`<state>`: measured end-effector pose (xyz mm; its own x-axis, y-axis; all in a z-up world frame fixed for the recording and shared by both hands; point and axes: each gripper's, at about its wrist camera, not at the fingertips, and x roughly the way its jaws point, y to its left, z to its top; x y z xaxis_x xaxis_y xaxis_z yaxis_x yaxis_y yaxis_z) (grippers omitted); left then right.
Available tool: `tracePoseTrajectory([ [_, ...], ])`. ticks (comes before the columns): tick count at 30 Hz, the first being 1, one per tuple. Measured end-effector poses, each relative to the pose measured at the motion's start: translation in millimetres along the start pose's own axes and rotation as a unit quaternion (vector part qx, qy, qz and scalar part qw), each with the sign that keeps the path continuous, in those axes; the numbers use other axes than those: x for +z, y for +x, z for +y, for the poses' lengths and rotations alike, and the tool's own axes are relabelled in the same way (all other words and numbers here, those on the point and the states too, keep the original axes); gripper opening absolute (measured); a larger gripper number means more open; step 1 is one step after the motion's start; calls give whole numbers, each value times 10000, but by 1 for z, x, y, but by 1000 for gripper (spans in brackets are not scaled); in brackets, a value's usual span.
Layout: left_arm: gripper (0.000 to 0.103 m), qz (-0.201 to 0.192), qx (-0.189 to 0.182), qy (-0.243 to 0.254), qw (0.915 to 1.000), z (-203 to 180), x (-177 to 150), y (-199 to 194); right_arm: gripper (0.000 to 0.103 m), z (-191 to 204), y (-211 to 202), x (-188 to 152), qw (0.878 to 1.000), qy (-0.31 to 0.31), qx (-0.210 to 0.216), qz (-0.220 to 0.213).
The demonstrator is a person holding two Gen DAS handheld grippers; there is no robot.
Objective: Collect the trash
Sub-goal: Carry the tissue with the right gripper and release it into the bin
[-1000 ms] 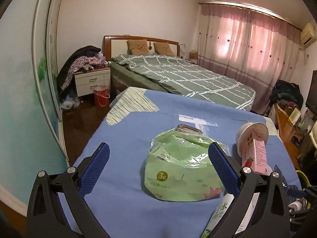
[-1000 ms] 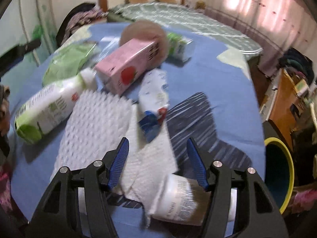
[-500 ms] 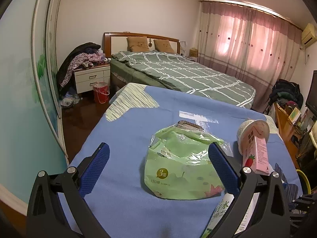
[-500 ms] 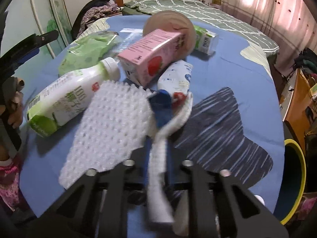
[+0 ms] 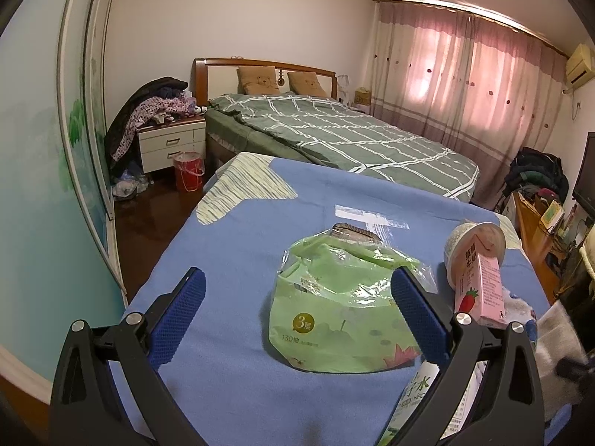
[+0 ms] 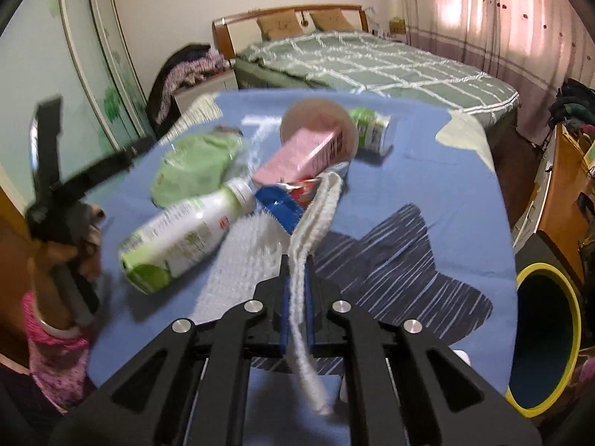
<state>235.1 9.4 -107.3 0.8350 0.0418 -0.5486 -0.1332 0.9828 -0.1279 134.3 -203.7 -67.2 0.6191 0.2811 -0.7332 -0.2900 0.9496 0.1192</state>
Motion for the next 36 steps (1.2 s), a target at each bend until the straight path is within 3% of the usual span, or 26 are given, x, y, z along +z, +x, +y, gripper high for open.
tracePoseTrajectory([
  [8,98,12,7,37,10000,-3,-2,2,7,-24,-37,10,9973,427,-128,-583],
  [22,98,52,23,118,9999,-7,-5,5,7,-84,-73,5,9844,1223,-520,-1150],
  [27,98,34,-12,115,9999,-7,-5,4,7,-117,-86,-8,9724,1638,-1047,-1289],
  [32,98,-70,-14,217,9997,-14,-4,-1,7,-163,-89,-28,9470,2235,-1872,-1350],
  [36,98,-125,-28,337,9994,-20,-3,-7,7,-193,-81,-45,9293,2611,-2288,-1264],
])
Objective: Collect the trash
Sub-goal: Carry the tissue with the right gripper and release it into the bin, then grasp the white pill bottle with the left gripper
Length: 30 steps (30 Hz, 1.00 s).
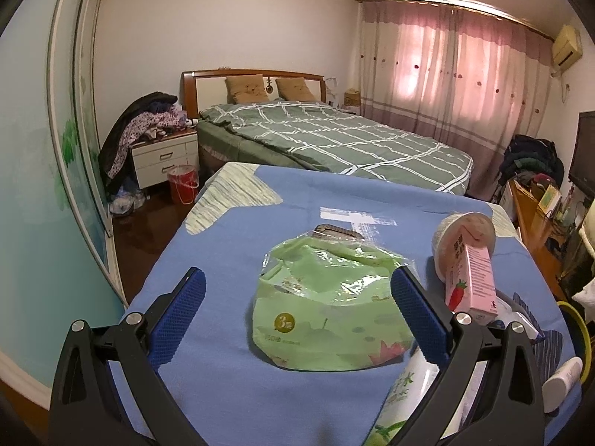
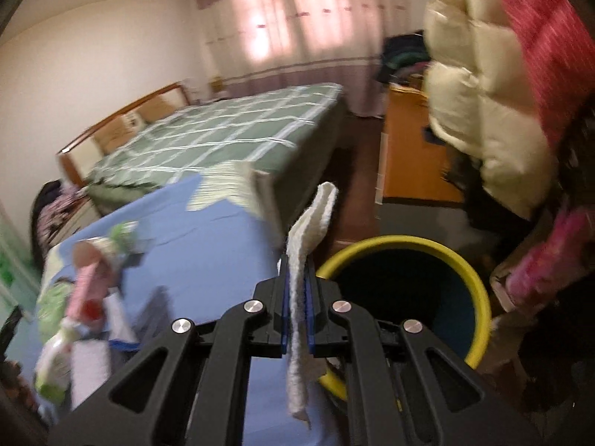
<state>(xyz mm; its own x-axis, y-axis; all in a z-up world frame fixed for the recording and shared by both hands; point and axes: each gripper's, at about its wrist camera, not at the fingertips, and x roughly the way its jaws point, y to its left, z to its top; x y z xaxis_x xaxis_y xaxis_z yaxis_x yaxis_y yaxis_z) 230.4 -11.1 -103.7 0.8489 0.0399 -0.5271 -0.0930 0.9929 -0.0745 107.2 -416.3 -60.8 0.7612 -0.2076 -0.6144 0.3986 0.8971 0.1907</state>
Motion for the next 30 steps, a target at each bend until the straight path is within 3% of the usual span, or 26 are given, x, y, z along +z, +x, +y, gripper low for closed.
tracePoseTrajectory([
  [9,98,8,-203,26,9998,-17,4,-26,10,-41,34,-11,9962,344,-787,136],
  [13,98,61,-291,82,9995,-31,3,-40,43,-52,37,-14,9951,423,-882,123],
  [23,98,364,-622,401,9966,-86,-14,-67,49,-61,20,-17,9967,497,-635,-16],
  [30,98,674,-982,784,9898,-130,-43,-82,52,-75,5,-18,9964,614,-570,-148],
])
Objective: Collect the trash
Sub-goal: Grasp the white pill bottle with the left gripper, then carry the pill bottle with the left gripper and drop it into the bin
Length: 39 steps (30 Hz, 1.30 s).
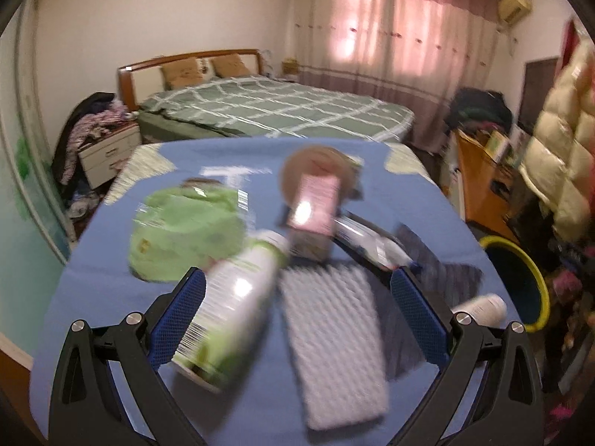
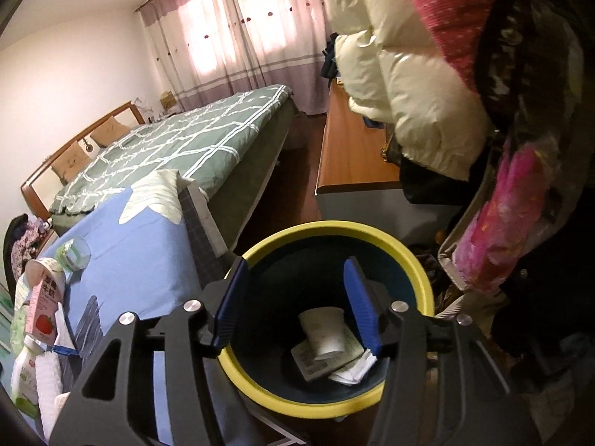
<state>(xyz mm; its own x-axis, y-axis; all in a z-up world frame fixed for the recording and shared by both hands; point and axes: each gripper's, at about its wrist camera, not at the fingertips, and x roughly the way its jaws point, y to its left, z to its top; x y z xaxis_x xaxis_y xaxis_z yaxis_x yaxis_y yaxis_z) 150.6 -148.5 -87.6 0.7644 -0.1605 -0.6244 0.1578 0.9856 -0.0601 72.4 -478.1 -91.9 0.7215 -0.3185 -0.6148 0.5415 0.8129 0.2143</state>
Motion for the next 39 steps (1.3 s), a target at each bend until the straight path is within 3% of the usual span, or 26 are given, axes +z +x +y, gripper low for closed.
tracePoseTrajectory([
  [6,98,260,-559,306,9976,-51,-20,-9,53,-14,-12,3,9998,141,-2,-123],
  [14,98,558,-874,227,9944,-103,-29,1,54,-12,-18,-1,9998,70,153,-120],
  [25,98,747,-506,130,9958,-156,-37,24,54,-11,-19,-7,9993,-28,359,-40],
  [34,98,1133,-321,125,9930,-168,-44,56,55,-16,-18,-12,9989,4,471,-14],
  [36,89,1161,-285,112,9928,-169,-45,63,55,-16,-18,-13,9989,1,465,-10],
  [39,85,1163,-301,72,9927,-167,-43,68,55,-19,-17,-12,9989,15,467,13],
])
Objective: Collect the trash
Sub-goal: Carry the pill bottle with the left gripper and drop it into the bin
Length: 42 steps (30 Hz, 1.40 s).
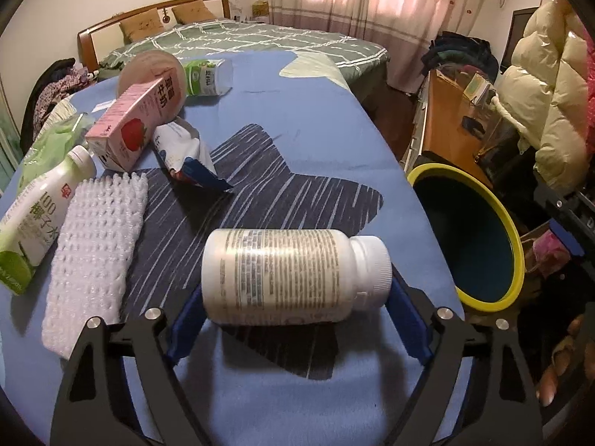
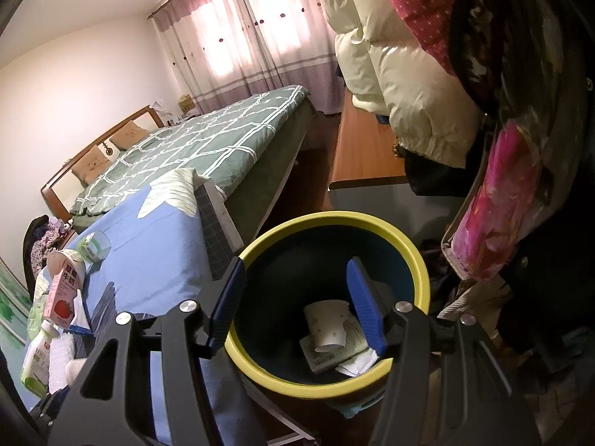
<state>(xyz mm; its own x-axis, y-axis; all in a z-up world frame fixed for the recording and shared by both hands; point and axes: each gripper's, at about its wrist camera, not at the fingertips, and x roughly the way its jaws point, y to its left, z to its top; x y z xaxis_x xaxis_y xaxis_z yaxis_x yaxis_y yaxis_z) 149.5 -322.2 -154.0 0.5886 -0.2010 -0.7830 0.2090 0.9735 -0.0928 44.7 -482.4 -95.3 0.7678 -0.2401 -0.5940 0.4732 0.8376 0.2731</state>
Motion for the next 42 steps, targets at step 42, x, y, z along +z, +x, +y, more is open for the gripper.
tracePoseTrajectory([
  [42,95,316,-847,1670,9818,-185,74,56,58,-75,-40,-20,9961,62,-885,-24],
])
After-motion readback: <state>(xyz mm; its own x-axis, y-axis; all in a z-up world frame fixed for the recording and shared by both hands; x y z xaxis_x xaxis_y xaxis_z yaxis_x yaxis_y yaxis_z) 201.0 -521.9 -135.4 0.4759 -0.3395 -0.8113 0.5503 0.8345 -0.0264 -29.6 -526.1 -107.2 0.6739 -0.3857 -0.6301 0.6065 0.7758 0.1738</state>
